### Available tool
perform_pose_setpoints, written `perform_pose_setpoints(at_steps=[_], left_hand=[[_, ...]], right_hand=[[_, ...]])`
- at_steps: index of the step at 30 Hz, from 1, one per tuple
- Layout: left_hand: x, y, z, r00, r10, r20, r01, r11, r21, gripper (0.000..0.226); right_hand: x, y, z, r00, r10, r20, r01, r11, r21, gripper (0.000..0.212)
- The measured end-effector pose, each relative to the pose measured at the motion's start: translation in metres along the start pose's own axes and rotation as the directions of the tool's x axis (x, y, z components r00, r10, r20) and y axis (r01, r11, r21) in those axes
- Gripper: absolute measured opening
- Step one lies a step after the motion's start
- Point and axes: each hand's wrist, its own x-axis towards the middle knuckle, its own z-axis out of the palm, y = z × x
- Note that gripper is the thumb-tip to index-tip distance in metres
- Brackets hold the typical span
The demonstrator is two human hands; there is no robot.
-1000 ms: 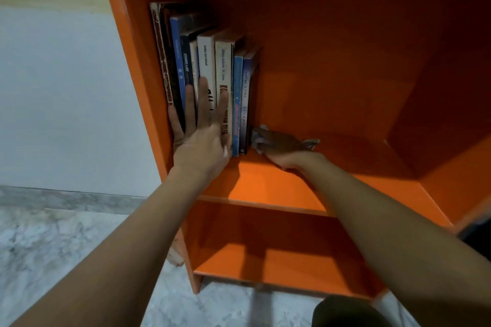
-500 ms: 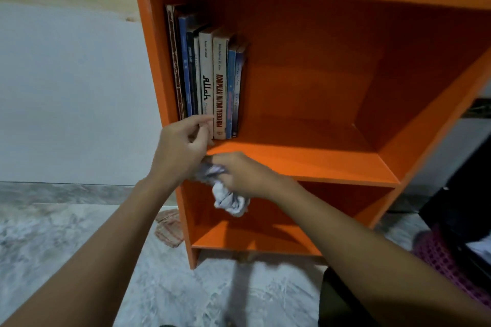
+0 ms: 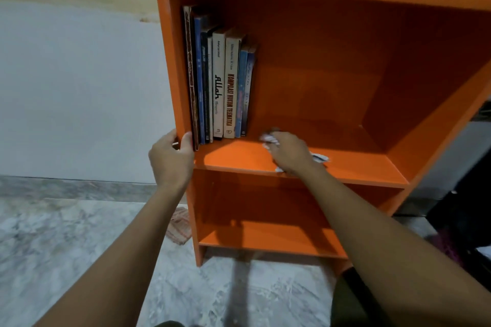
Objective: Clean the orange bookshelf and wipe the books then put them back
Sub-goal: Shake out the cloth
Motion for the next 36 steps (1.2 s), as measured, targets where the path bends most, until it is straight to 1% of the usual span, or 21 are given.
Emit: perform_pose_setpoints(at_steps=[1,3,5,7,10,11,12,13,15,17,19,20,21,22,24,25,26,28,30,33,36], left_hand=[[0.002,0.0,-0.003,1.0,0.0,0.027,-0.001,1.0,0.006,0.017],[0.005,-0.002,-0.008,0.996,-0.004,0.084,0.003,1.0,0.009,0.025],[0.01,-0.003,-0.015,0.99,-0.009,0.138,0.011,1.0,-0.013,0.029],[0.017,-0.005,-0.021,0.98,-0.03,0.197,0.041,0.998,-0.054,0.027],[0.024,-0.008,-0.027,0.956,-0.095,0.277,0.141,0.979,-0.15,0.023],[0.024,-0.008,-0.03,0.949,-0.122,0.292,0.178,0.969,-0.174,0.026],[0.023,-0.007,-0.031,0.941,-0.148,0.305,0.214,0.957,-0.196,0.029],[0.021,-0.007,-0.034,0.935,-0.166,0.313,0.241,0.946,-0.219,0.03],[0.017,-0.011,-0.036,0.931,-0.207,0.3,0.282,0.93,-0.235,0.031],[0.006,-0.018,-0.036,0.936,-0.261,0.237,0.316,0.919,-0.235,0.037],[-0.006,-0.025,-0.035,0.927,-0.322,0.189,0.362,0.9,-0.242,0.044],[-0.011,-0.029,-0.034,0.913,-0.351,0.208,0.396,0.884,-0.247,0.045],[-0.015,-0.031,-0.033,0.887,-0.368,0.278,0.438,0.862,-0.256,0.046],[-0.018,-0.031,-0.032,0.848,-0.37,0.38,0.485,0.831,-0.274,0.048],[-0.017,-0.03,-0.029,0.778,-0.328,0.535,0.543,0.781,-0.31,0.053],[-0.015,-0.029,-0.029,0.77,-0.3,0.563,0.545,0.768,-0.337,0.053],[-0.012,-0.027,-0.031,0.772,-0.292,0.565,0.55,0.753,-0.362,0.051],[-0.006,-0.013,-0.04,0.768,-0.338,0.544,0.57,0.748,-0.34,0.047],[-0.002,0.004,-0.054,0.755,-0.381,0.533,0.569,0.785,-0.244,0.044],[0.013,0.052,-0.091,0.746,-0.463,0.479,0.594,0.787,-0.164,0.047],[0.035,0.104,-0.134,0.76,-0.422,0.494,0.517,0.853,-0.068,0.056]], right_hand=[[-0.002,-0.021,0.007,0.998,-0.055,0.029,0.054,0.998,0.038,0.03],[-0.005,-0.054,0.019,0.99,-0.128,0.067,0.121,0.988,0.098,0.033],[-0.008,-0.077,0.03,0.983,-0.17,0.068,0.164,0.983,0.084,0.037],[-0.017,-0.097,0.041,0.971,-0.222,0.083,0.218,0.975,0.051,0.043],[-0.035,-0.121,0.048,0.941,-0.287,0.178,0.281,0.958,0.055,0.041],[-0.042,-0.123,0.048,0.931,-0.298,0.21,0.279,0.953,0.115,0.041],[-0.05,-0.121,0.046,0.92,-0.326,0.217,0.281,0.936,0.213,0.041],[-0.058,-0.118,0.044,0.904,-0.37,0.215,0.296,0.903,0.311,0.04],[-0.07,-0.113,0.042,0.868,-0.441,0.228,0.318,0.847,0.426,0.037],[-0.071,-0.113,0.039,0.881,-0.424,0.209,0.256,0.801,0.541,0.027],[-0.062,-0.116,0.03,0.93,-0.334,0.152,0.157,0.736,0.659,0.023],[-0.055,-0.119,0.025,0.946,-0.297,0.129,0.12,0.692,0.711,0.023],[-0.049,-0.12,0.022,0.952,-0.282,0.118,0.102,0.657,0.747,0.024],[-0.044,-0.121,0.018,0.948,-0.293,0.125,0.097,0.641,0.762,0.023],[-0.035,-0.126,0.016,0.929,-0.327,0.175,0.089,0.656,0.749,0.023],[-0.03,-0.129,0.017,0.924,-0.328,0.199,0.076,0.666,0.742,0.024],[-0.025,-0.132,0.016,0.917,-0.331,0.221,0.064,0.67,0.739,0.024],[-0.018,-0.14,0.008,0.911,-0.346,0.224,0.082,0.684,0.725,0.024],[-0.014,-0.149,-0.006,0.911,-0.339,0.234,0.084,0.708,0.701,0.024],[-0.013,-0.173,-0.046,0.897,-0.332,0.293,0.051,0.735,0.676,0.023],[-0.013,-0.205,-0.095,0.905,-0.303,0.298,0.024,0.736,0.676,0.022]])
